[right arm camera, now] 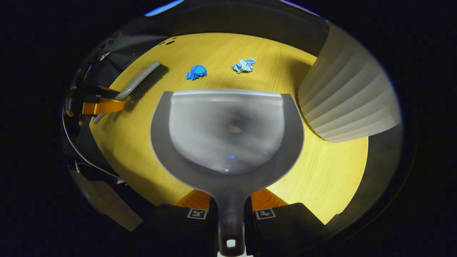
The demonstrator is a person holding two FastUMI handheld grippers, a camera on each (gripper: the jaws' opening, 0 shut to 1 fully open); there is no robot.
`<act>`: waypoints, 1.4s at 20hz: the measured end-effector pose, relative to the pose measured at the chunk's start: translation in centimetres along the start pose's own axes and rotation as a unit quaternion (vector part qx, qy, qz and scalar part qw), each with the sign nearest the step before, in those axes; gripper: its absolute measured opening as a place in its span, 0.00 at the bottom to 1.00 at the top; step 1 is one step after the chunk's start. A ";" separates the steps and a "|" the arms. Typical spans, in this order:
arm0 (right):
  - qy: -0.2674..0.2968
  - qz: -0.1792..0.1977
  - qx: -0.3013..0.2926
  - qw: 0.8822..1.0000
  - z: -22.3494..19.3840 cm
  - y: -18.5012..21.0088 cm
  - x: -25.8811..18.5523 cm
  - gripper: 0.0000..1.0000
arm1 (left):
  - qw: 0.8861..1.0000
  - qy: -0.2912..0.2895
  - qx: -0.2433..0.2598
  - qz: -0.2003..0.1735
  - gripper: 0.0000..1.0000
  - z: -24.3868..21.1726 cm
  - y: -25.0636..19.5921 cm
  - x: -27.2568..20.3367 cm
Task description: Pick up the small broom and dustpan from the desktop, sweep the trash into the dustpan with the broom, and then empty the trash into the garbage bin.
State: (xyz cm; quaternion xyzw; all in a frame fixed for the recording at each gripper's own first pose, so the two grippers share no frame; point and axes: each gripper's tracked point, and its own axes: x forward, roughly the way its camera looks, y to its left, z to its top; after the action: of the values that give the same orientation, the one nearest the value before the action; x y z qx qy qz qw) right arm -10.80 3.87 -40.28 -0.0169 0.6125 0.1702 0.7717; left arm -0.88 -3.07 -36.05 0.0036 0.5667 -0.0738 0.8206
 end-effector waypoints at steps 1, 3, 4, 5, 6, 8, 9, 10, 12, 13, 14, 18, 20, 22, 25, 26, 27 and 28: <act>-0.002 -0.002 0.003 1.000 0.2 -0.1 0.0 0.34 | 1.000 0.009 0.000 -0.002 0.92 -0.2 -0.1 0.4; -0.001 -0.005 0.009 1.000 0.1 -0.1 -0.2 0.34 | 1.000 0.029 0.000 -0.006 0.87 -0.8 -0.3 1.3; -0.001 -0.005 0.012 1.000 0.2 -0.1 -0.1 0.34 | 0.999 0.037 0.001 -0.005 0.84 -0.9 -0.2 1.7; -0.001 -0.005 0.014 1.000 0.1 -0.3 -0.1 0.34 | 0.999 0.042 0.004 0.001 0.76 -1.0 0.1 1.9; -0.002 -0.006 0.013 1.000 0.0 -0.3 -0.1 0.34 | 0.999 0.044 0.011 0.007 0.67 -0.9 0.5 2.2; -0.001 -0.007 0.013 1.000 -0.3 -0.4 -0.1 0.34 | 0.998 0.046 0.026 0.018 0.53 -0.7 1.0 2.6; 0.000 -0.007 0.014 1.000 -0.4 -0.5 -0.1 0.34 | 0.998 0.051 0.030 0.022 0.46 -0.8 1.1 2.8; 0.001 -0.008 0.015 1.000 -0.5 -0.6 -0.1 0.34 | 0.998 0.056 0.030 0.021 0.33 -1.0 1.1 3.2; 0.001 -0.008 0.016 1.000 -0.8 -0.8 -0.2 0.34 | 0.998 0.053 0.033 0.013 0.28 -0.8 1.0 2.8; 0.001 -0.006 0.016 1.000 -0.8 -0.8 -0.3 0.34 | 0.998 0.051 0.039 0.008 0.26 -0.9 0.9 2.6; 0.001 -0.003 0.016 1.000 -0.7 -0.7 -0.4 0.34 | 0.998 0.049 0.047 0.003 0.25 -0.7 0.8 2.6; 0.005 0.008 0.006 1.000 -0.8 -0.2 -0.3 0.34 | 0.996 0.033 0.086 -0.008 0.22 1.4 0.5 2.3; 0.014 0.009 -0.002 1.000 -0.8 -0.3 0.1 0.34 | 0.994 0.018 0.105 -0.013 0.22 3.6 0.1 2.6; 0.023 0.006 -0.011 1.000 -0.9 -0.4 0.1 0.34 | 0.991 0.005 0.130 -0.015 0.21 6.1 -0.2 3.3; 0.027 0.001 -0.020 0.999 -0.7 -0.6 0.1 0.34 | 0.986 -0.005 0.165 -0.035 0.21 9.3 -1.8 4.5; 0.028 -0.002 -0.023 0.999 -0.6 -0.8 0.2 0.34 | 0.985 -0.001 0.171 -0.038 0.21 9.9 -2.2 5.0; 0.029 -0.005 -0.025 0.999 -0.5 -0.9 0.3 0.34 | 0.983 0.001 0.178 -0.037 0.21 10.4 -2.5 5.4; 0.030 -0.005 -0.029 0.999 -0.3 -1.0 0.6 0.34 | 0.982 0.004 0.184 -0.038 0.21 10.6 -2.8 5.8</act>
State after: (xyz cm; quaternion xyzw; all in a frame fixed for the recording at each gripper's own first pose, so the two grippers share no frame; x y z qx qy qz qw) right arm -10.73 2.98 -41.07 -0.0476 0.6304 0.1829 0.7529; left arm 10.62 -7.51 -37.44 0.1335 0.5463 -0.2083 0.8002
